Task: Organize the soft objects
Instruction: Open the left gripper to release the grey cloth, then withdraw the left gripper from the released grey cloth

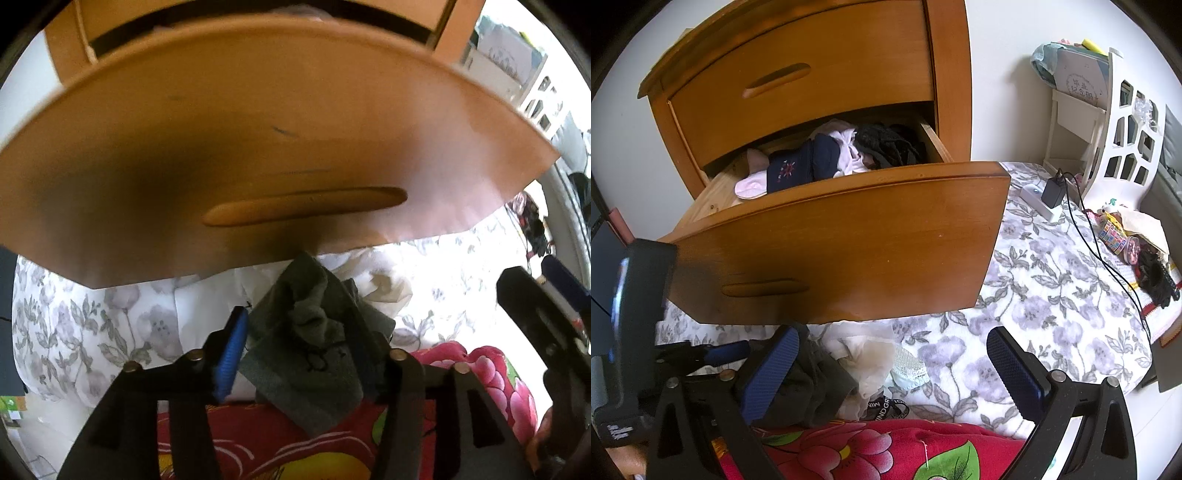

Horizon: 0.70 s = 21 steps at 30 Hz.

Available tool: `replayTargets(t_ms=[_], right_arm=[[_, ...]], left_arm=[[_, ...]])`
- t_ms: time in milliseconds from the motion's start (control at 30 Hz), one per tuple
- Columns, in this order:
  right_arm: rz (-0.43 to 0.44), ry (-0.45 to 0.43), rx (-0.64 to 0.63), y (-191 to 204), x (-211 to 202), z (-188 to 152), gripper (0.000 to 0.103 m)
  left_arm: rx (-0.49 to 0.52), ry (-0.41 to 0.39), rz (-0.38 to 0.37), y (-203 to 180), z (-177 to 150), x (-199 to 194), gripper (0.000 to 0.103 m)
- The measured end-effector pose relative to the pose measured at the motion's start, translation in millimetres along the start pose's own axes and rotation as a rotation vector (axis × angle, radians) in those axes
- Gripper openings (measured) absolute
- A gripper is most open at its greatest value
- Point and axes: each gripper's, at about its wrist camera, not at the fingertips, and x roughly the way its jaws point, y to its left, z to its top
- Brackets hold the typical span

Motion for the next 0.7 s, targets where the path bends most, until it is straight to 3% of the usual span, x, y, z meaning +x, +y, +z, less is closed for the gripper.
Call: replayTargets(t_ms=[300, 533, 667, 700], right_arm=[[0.0, 0.002, 0.002, 0, 0, -1, 0.103], [-0.01, 0.006, -0.006, 1, 1, -1, 0.103], [-0.015, 0.01, -0.01, 1, 2, -1, 0.103], [-0.016, 0.011, -0.011, 2, 2, -1, 0.103]], left_arm=[[-0.112, -0.104, -0.011, 27, -15, -33, 0.062], [-0.192, -0.306, 0.058, 58, -25, -77, 0.065], [-0.22, -0.384, 0.094, 72, -29, -93, 0.086], [-0.228, -0.397, 0.101, 76, -31, -94, 0.086]])
